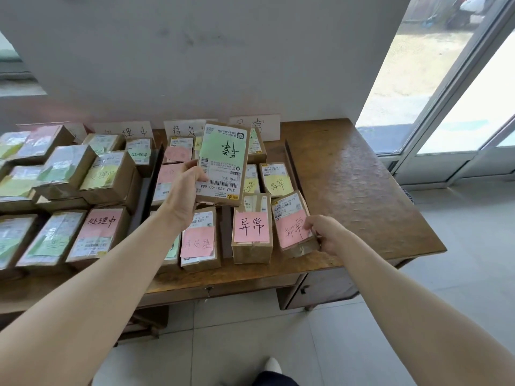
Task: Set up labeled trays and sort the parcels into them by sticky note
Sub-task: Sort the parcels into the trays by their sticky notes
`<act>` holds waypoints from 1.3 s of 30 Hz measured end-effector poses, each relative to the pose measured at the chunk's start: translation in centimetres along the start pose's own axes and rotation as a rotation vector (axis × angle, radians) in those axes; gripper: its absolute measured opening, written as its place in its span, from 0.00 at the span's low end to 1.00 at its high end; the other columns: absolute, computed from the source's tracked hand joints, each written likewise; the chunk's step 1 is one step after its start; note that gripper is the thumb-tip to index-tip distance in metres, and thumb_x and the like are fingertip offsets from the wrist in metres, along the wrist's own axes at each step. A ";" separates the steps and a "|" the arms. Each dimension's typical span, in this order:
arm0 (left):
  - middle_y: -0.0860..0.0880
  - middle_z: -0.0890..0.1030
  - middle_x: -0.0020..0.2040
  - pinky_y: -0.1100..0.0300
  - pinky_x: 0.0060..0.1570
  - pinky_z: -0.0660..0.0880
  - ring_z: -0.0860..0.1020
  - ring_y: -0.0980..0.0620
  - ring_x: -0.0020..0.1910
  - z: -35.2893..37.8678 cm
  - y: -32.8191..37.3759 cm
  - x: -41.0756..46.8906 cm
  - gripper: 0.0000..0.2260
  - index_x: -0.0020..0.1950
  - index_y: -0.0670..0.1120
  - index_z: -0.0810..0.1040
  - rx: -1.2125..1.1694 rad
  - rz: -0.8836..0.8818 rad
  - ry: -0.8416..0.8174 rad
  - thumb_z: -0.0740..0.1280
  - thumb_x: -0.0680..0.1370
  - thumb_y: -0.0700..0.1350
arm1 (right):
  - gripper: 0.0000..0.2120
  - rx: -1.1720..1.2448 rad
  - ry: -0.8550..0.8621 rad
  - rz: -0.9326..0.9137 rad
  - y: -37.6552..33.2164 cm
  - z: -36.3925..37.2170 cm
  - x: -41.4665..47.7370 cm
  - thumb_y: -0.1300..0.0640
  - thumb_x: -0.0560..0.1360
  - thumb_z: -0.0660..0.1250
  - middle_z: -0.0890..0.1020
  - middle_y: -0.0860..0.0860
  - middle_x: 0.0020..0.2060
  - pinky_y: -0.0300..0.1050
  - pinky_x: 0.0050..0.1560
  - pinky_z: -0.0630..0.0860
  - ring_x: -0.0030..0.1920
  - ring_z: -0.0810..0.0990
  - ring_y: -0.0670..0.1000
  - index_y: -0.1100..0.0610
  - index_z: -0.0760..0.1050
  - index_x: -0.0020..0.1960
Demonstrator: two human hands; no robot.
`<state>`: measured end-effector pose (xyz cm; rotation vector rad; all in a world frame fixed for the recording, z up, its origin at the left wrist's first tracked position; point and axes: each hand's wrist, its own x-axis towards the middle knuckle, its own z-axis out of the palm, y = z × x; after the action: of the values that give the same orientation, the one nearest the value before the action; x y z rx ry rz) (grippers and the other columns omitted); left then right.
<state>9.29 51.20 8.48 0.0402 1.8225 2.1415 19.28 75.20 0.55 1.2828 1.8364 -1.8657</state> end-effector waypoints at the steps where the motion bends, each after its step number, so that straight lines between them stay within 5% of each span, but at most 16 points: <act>1: 0.45 0.80 0.53 0.59 0.39 0.79 0.81 0.49 0.46 0.1 -0.2 0.0 0.12 0.54 0.50 0.69 0.013 0.001 0.006 0.57 0.76 0.34 | 0.11 -0.010 -0.005 0.011 0.2 0.2 0.5 0.67 0.69 0.61 0.80 0.63 0.51 0.60 0.53 0.78 0.51 0.81 0.62 0.63 0.73 0.51; 8: 0.45 0.81 0.52 0.58 0.38 0.80 0.81 0.47 0.46 0.1 -1.2 0.5 0.15 0.58 0.47 0.69 0.034 -0.019 -0.006 0.57 0.75 0.33 | 0.18 -0.177 0.015 0.032 1.0 0.8 2.8 0.67 0.72 0.63 0.77 0.57 0.57 0.51 0.60 0.74 0.58 0.76 0.58 0.67 0.71 0.61; 13: 0.42 0.80 0.57 0.57 0.39 0.79 0.81 0.44 0.51 0.5 -1.5 1.3 0.17 0.60 0.45 0.68 0.014 -0.045 -0.016 0.60 0.73 0.36 | 0.12 -0.400 0.161 -0.138 -1.0 0.9 2.2 0.66 0.75 0.62 0.80 0.59 0.53 0.45 0.42 0.74 0.45 0.79 0.53 0.65 0.74 0.58; 17: 0.45 0.81 0.53 0.59 0.38 0.78 0.81 0.47 0.48 1.8 -0.9 1.7 0.14 0.56 0.47 0.69 -0.010 -0.025 -0.063 0.58 0.75 0.34 | 0.19 -0.317 0.250 -0.334 -5.1 0.5 -0.7 0.60 0.77 0.63 0.76 0.58 0.63 0.46 0.56 0.71 0.62 0.75 0.57 0.63 0.70 0.66; 23: 0.44 0.80 0.52 0.58 0.42 0.77 0.79 0.46 0.49 3.9 1.1 2.9 0.16 0.61 0.46 0.67 -0.040 -0.004 -0.148 0.59 0.75 0.34 | 0.19 -0.284 0.236 -0.567 -10.6 0.4 -4.6 0.52 0.78 0.62 0.77 0.52 0.60 0.44 0.55 0.71 0.58 0.75 0.50 0.57 0.71 0.67; 27: 0.44 0.80 0.51 0.63 0.33 0.78 0.80 0.49 0.43 5.5 1.9 4.2 0.16 0.62 0.45 0.66 -0.058 -0.017 -0.183 0.59 0.75 0.35 | 0.15 -0.227 0.130 -0.610 -12.7 0.7 -6.1 0.43 0.79 0.59 0.80 0.48 0.53 0.47 0.58 0.72 0.57 0.77 0.52 0.52 0.75 0.56; 29: 0.44 0.80 0.51 0.62 0.35 0.79 0.80 0.49 0.43 6.5 2.0 5.2 0.16 0.62 0.45 0.66 -0.067 -0.023 -0.173 0.59 0.75 0.34 | 0.18 -0.227 0.044 -0.608 -13.7 0.8 -5.9 0.42 0.78 0.58 0.79 0.44 0.54 0.48 0.61 0.69 0.58 0.75 0.48 0.52 0.75 0.59; 33: 0.43 0.80 0.53 0.58 0.39 0.79 0.81 0.47 0.46 8.8 1.5 8.0 0.16 0.62 0.45 0.66 -0.065 -0.017 -0.156 0.59 0.75 0.34 | 0.17 -0.186 -0.104 -0.600 -16.2 0.0 -3.0 0.45 0.78 0.60 0.83 0.43 0.47 0.37 0.44 0.75 0.45 0.81 0.42 0.56 0.74 0.60; 39: 0.43 0.81 0.51 0.53 0.42 0.80 0.82 0.47 0.45 13.6 0.6 13.6 0.17 0.64 0.44 0.64 -0.058 -0.014 -0.100 0.59 0.76 0.36 | 0.16 -0.233 -0.232 -0.564 -20.3 -3.1 4.6 0.52 0.75 0.68 0.84 0.47 0.48 0.48 0.54 0.78 0.49 0.83 0.48 0.54 0.72 0.61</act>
<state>-0.55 67.70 8.98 0.1185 1.7002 2.1414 3.82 83.70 11.97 0.4728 2.3539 -1.8602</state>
